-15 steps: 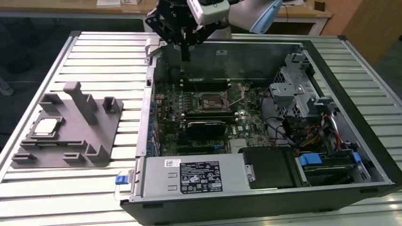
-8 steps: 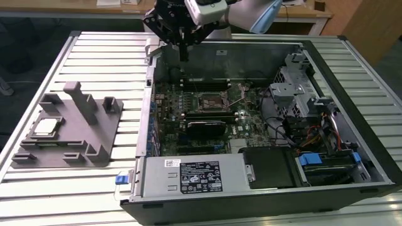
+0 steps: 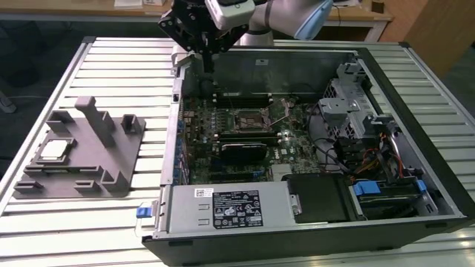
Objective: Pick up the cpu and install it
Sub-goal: 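Reach for the cpu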
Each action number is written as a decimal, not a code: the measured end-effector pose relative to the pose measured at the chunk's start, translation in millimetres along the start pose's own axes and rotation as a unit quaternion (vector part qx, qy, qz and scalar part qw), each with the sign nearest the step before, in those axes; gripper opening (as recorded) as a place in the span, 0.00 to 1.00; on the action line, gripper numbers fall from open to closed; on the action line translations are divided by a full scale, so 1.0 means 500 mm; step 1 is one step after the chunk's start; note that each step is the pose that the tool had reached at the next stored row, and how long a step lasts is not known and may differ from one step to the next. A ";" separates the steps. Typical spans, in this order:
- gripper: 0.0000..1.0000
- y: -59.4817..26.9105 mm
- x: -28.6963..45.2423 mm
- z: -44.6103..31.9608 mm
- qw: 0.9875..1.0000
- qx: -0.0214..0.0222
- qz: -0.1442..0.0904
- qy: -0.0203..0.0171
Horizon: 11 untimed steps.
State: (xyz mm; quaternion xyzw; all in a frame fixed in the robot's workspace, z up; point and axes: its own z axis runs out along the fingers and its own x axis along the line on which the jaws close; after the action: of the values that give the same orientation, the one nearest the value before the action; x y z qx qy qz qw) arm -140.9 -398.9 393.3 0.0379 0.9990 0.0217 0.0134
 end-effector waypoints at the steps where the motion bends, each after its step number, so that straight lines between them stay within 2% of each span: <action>1: 0.11 0.000 0.004 0.000 1.000 0.000 0.000 0.000; 11: 0.11 -0.003 0.043 -0.001 1.000 0.000 0.000 -0.001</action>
State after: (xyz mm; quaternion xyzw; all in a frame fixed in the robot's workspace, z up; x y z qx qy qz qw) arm -162.7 -399.0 393.3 0.0378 0.9990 0.0218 0.0139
